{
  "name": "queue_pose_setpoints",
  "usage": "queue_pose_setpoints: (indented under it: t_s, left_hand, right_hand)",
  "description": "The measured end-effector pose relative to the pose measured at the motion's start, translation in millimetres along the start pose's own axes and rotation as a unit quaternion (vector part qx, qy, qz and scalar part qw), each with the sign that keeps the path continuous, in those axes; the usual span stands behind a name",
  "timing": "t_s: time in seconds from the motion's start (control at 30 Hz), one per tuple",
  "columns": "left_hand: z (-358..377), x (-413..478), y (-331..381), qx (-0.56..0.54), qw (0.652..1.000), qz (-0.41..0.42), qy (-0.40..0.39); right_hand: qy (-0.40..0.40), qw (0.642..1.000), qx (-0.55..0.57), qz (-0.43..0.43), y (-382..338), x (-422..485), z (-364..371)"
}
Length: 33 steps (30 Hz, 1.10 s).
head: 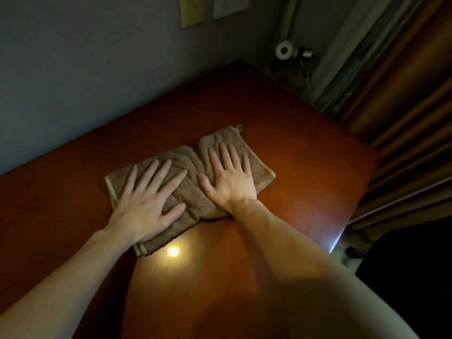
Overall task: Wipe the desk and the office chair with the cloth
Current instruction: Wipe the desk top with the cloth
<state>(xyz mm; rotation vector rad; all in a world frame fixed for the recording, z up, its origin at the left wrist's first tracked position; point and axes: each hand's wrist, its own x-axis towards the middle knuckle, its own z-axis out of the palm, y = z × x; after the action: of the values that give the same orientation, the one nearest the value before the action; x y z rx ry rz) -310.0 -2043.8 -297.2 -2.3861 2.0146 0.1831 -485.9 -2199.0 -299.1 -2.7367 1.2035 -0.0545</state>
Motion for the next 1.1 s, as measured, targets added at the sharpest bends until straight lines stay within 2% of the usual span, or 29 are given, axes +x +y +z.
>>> queue_pose_setpoints:
  t_s: [0.4,0.77,1.1]
  left_hand:
    - [23,-205,66,-0.011,1.000,0.026,-0.012]
    - [42,-285,66,-0.011,0.998,0.063,0.007]
    - [55,-386,35,-0.037,0.995,0.094,-0.003]
  right_hand:
    - [-0.019,0.999,0.007,0.030,-49,-209,20]
    - [-0.022,0.996,0.005,0.081,-97,-297,26]
    - [-0.047,0.989,-0.001,0.144,-181,-367,38]
